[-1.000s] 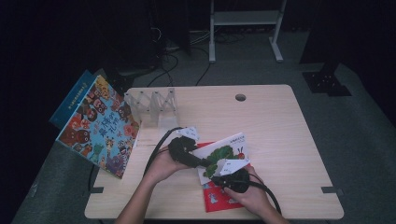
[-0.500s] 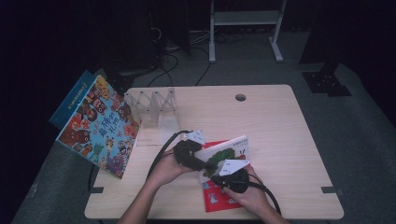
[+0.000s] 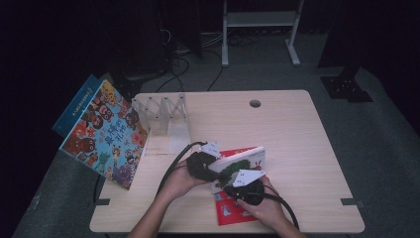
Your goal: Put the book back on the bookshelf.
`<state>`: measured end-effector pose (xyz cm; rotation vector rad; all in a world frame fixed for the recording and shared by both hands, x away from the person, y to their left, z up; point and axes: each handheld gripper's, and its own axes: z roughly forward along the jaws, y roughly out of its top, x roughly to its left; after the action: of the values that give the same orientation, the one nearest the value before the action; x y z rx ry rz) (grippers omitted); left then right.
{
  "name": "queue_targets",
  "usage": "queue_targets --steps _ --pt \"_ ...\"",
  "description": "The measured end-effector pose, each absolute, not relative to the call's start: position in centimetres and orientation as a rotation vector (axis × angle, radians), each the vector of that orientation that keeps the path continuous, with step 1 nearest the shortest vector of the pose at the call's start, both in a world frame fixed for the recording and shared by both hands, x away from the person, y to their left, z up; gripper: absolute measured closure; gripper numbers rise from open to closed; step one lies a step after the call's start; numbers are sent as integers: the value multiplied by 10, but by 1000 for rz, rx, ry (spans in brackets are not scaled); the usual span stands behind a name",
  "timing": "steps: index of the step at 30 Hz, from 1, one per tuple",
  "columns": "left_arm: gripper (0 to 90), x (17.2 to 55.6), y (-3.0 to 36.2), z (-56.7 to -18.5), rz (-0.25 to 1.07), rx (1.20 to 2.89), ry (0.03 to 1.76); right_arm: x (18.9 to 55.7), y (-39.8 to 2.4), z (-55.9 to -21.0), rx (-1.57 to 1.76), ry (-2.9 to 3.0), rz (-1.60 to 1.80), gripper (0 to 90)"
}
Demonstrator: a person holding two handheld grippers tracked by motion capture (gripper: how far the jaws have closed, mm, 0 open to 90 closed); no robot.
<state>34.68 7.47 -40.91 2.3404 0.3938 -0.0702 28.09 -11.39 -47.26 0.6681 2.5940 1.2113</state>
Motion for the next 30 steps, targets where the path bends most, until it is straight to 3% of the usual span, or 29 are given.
queue_targets --steps 7,17,25,30 --pt "752 347 75 -407 -46 2346 391 282 -127 -467 675 2543 1240 723" --pt "755 351 95 -393 39 2307 457 290 -164 -457 749 2381 1294 654" --pt "755 353 116 -387 67 2277 517 320 -223 -456 1023 2181 1253 423" --pt "754 352 138 -381 91 2248 568 339 -244 -464 1145 2155 1189 352"
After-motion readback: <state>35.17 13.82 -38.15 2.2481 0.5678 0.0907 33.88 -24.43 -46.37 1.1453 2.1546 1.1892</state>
